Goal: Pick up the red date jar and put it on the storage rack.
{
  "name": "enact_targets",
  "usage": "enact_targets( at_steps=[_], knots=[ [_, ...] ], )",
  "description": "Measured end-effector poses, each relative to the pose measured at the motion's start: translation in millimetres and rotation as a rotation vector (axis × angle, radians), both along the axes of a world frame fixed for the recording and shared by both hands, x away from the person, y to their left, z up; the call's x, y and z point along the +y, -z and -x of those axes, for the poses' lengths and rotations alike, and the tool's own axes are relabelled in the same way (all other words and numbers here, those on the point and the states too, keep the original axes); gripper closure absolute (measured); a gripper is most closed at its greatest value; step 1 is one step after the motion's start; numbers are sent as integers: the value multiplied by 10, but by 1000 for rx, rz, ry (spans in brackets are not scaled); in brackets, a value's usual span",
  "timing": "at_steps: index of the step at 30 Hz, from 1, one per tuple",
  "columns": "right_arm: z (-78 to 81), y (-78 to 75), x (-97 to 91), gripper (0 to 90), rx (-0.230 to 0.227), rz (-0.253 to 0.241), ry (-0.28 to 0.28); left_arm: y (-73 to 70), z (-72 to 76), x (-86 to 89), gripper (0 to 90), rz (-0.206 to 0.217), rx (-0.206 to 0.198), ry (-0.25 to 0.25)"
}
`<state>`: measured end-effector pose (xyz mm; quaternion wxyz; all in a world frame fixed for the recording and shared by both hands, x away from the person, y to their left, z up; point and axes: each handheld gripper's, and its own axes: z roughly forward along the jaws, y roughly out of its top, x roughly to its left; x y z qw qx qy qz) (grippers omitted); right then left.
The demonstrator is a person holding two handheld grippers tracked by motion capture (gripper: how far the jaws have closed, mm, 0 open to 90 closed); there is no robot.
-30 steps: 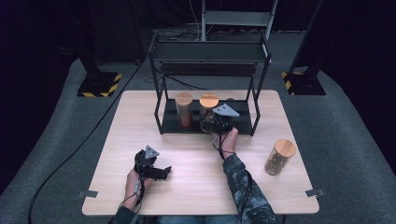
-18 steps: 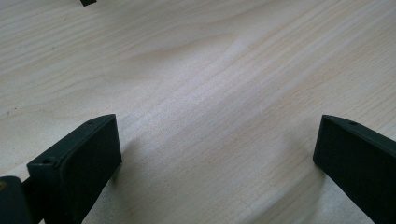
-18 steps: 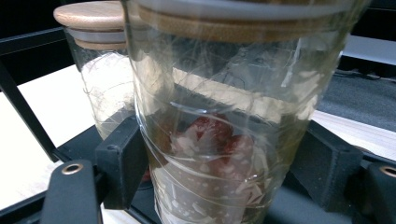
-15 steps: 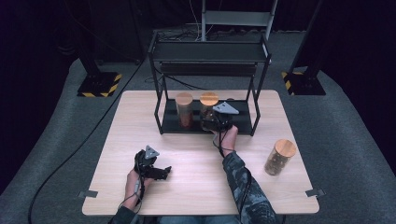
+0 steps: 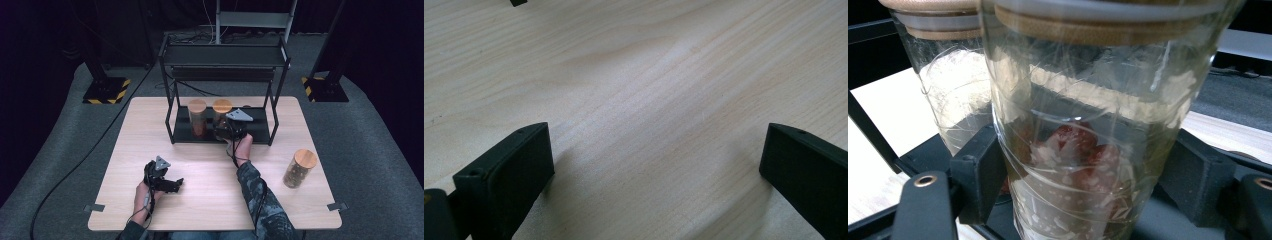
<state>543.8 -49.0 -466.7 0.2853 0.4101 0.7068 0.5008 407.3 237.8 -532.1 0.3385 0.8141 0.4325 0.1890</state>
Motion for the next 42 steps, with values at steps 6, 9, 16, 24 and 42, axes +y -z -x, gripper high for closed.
enact_targets(
  at_steps=[6,9,16,24,42],
  knots=[
    [-33,15,8,244,8,4,4,0,0,0,2,0,0,0],
    [-46,22,14,244,10,5,4,0,0,0,2,0,0,1],
    [-74,48,43,244,16,11,2,0,0,0,2,-1,0,1],
    [-110,96,84,244,26,18,2,0,0,0,2,0,0,0],
    [-148,156,135,244,30,7,-7,0,1,-1,2,1,0,-1]
  ],
)
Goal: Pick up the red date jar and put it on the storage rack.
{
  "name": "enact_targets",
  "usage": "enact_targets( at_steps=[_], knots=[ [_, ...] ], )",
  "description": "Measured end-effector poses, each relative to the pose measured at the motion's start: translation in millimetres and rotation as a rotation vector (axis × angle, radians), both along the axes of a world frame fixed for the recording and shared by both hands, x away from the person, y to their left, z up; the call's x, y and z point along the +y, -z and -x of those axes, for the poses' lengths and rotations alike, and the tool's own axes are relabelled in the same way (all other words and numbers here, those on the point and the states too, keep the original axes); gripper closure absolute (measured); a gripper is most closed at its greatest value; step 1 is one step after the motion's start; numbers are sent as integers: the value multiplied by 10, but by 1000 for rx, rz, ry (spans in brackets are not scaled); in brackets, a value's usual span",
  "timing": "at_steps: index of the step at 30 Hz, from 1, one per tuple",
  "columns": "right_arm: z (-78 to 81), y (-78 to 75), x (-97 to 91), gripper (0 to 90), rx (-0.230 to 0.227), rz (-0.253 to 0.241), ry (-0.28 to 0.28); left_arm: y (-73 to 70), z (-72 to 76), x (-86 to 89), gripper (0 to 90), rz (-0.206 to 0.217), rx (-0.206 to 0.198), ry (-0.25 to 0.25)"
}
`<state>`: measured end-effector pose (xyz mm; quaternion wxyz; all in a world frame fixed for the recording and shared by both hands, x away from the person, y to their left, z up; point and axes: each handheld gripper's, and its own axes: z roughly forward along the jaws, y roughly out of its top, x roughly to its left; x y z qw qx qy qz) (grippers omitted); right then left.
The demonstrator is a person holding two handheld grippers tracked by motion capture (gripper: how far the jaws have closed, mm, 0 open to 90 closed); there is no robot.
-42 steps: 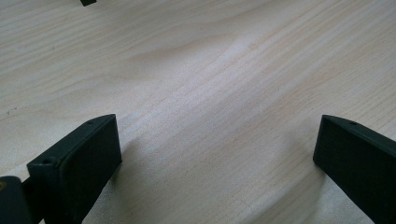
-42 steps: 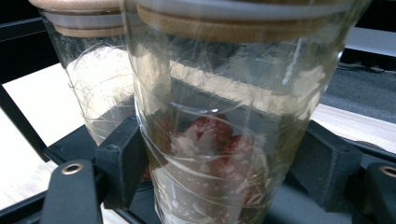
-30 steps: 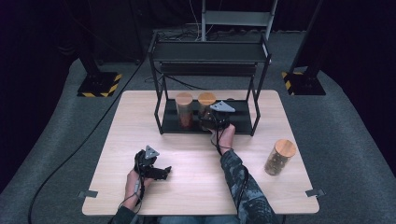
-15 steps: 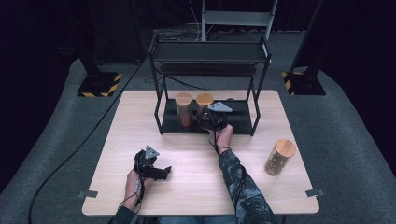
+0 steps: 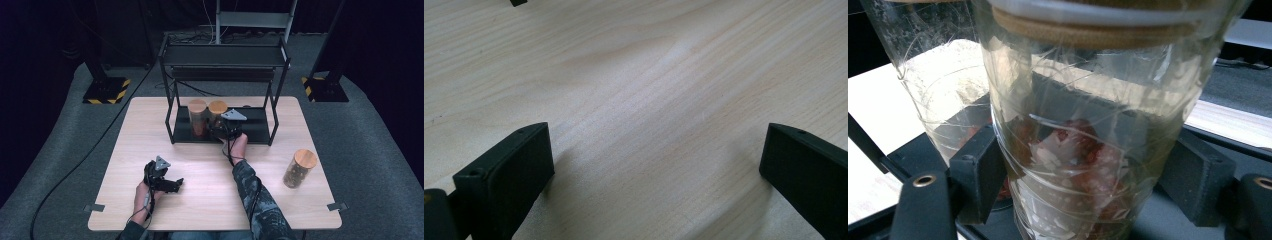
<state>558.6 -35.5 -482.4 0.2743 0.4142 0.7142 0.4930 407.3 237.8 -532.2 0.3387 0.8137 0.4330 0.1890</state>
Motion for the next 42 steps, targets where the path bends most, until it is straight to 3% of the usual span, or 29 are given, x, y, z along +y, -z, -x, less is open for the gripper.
enact_targets(
  at_steps=[35,42],
  knots=[
    [-35,-48,-8,237,30,33,-20,0,0,0,2,1,0,-1],
    [-46,-84,-58,86,106,44,-14,0,0,1,2,0,0,1]
  ],
)
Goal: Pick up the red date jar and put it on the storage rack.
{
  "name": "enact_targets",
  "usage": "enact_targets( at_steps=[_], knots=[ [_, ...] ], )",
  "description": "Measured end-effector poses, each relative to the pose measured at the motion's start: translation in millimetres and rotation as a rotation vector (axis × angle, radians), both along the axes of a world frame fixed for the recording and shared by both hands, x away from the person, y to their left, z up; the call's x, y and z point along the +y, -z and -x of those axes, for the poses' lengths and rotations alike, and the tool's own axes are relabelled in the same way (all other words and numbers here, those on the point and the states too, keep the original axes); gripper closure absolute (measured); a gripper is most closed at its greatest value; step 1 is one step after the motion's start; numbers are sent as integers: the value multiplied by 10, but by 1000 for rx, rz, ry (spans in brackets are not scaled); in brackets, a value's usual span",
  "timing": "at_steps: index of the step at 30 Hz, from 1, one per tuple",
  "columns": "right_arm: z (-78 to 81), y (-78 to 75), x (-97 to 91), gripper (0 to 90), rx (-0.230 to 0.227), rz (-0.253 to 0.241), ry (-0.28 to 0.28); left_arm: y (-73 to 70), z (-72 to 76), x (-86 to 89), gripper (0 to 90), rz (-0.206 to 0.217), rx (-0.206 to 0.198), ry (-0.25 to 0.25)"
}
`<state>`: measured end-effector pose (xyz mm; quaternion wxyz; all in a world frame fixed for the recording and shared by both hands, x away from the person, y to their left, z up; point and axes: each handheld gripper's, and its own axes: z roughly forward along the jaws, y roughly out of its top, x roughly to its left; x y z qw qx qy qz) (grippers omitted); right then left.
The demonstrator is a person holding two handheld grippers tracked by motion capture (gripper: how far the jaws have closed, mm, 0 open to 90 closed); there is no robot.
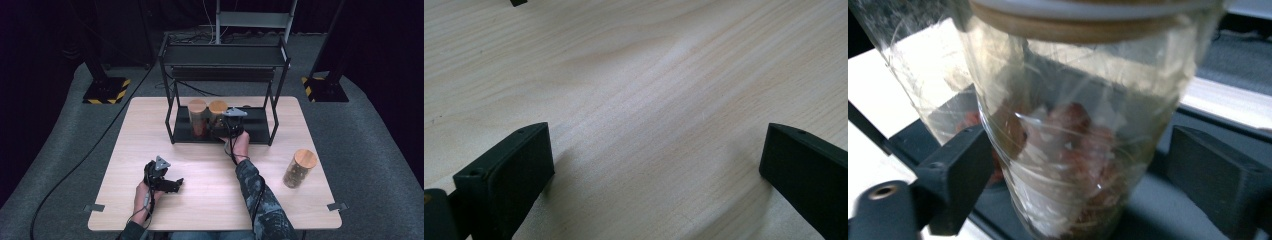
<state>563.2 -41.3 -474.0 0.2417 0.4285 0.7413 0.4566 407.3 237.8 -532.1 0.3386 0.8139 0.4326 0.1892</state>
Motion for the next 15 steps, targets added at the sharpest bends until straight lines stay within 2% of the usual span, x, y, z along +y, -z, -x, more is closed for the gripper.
enact_targets(
  at_steps=[8,15],
  knots=[
    [71,-32,-63,48,76,35,-48,0,0,0,2,0,0,0],
    [225,-18,-95,26,112,68,-73,-1,1,2,2,-1,0,0]
  ],
)
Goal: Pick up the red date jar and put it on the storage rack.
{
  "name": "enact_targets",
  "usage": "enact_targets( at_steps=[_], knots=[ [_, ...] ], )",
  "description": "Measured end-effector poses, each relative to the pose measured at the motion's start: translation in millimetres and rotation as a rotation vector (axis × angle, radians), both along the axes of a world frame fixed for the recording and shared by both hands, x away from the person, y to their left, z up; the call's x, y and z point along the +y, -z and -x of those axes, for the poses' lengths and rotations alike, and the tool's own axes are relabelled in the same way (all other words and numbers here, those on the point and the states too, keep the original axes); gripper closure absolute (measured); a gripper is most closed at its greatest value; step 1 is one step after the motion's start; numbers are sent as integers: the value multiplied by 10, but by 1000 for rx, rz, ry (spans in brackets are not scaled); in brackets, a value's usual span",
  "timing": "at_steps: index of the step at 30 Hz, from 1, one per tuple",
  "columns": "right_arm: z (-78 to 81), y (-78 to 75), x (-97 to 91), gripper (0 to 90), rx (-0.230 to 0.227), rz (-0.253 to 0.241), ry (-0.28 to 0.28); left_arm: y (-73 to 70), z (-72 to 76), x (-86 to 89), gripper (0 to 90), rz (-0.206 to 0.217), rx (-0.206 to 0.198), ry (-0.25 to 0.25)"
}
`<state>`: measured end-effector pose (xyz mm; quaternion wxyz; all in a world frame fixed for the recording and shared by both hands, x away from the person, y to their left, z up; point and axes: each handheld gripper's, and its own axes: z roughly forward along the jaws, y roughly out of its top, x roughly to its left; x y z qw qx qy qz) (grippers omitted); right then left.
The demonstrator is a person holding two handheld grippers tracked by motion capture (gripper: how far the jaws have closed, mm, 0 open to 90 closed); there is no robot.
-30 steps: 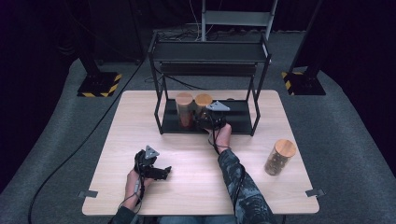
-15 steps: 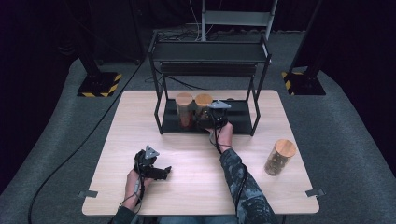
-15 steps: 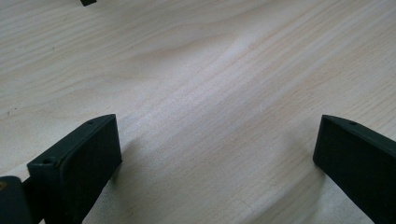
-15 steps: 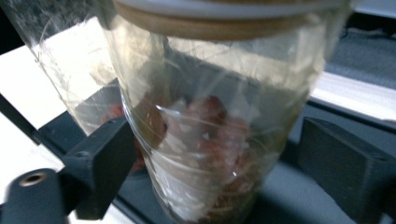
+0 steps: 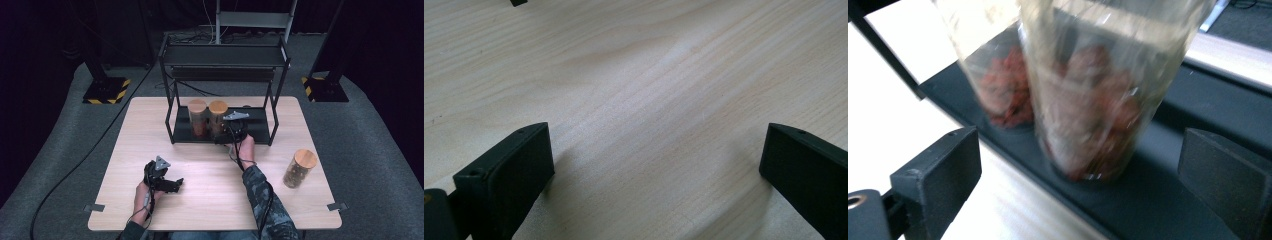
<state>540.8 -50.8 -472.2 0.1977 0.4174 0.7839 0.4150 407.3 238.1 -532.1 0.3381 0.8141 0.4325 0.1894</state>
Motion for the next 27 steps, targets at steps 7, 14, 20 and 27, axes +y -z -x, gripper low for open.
enact_targets(
  at_steps=[7,14,20,27],
  knots=[
    [152,64,-26,14,28,31,-21,0,0,0,2,0,0,0],
    [320,83,-54,6,45,63,-50,0,0,1,2,0,0,0],
    [492,101,-96,0,56,84,-63,0,-1,1,2,0,0,0],
    [647,111,-177,0,58,83,-63,0,0,1,2,0,0,0]
  ],
)
